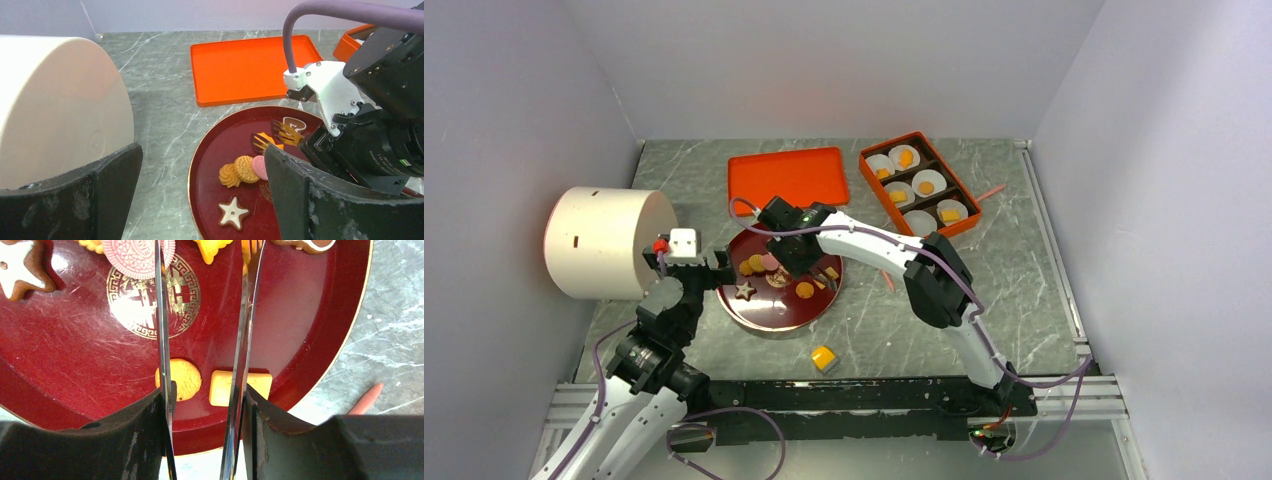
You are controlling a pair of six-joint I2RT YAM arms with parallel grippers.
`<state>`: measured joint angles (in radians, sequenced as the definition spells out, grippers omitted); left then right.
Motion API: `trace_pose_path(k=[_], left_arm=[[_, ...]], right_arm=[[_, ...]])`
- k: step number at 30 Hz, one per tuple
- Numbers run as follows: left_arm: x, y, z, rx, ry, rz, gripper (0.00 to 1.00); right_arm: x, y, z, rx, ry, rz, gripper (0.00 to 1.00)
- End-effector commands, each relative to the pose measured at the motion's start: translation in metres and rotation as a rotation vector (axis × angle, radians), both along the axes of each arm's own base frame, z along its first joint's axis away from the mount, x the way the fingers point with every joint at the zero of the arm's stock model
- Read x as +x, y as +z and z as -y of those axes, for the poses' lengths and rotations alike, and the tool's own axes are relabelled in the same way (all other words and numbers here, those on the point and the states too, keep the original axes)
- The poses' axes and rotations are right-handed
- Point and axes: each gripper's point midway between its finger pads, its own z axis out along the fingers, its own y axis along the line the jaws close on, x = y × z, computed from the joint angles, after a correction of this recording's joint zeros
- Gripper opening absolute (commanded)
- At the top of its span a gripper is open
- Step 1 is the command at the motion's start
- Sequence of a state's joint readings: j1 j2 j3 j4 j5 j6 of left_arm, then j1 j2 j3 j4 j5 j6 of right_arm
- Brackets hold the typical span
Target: Pack the cookies
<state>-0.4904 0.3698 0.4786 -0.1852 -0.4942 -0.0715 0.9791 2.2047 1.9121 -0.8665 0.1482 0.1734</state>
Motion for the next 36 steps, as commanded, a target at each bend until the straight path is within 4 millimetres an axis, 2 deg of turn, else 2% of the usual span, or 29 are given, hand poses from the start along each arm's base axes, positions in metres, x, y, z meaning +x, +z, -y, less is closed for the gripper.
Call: trace_pose_path(k=[1,8,15,28,36], left_arm=[[0.000,0.011,0.000,-0.031,0.005,0.037,0.96],[0.000,0.011,0.000,-0.029,0.003,0.037,0.97],[0.000,0.011,0.000,-0.029,0.003,0.037,0.96],[0.001,0.010,0.001,-0.027,0.003,0.032,0.97],[0.002,0.009,0.001,-0.024,0.002,0.025,0.96]], right_arm=[[-0.004,0.010,-0.009,0.036,0.031,-0.005,0.51],[-0.004,0.011,0.000,0.002,0.023,0.006,0.47],[-0.005,0.020,0.009,-0.015,0.015,0.024,0.36],[-0.013,0.074,0.041,0.005,-0.043,0.094,0.33],[-0.013,0.106,0.077,-0.009,-0.110,0.152,0.33]])
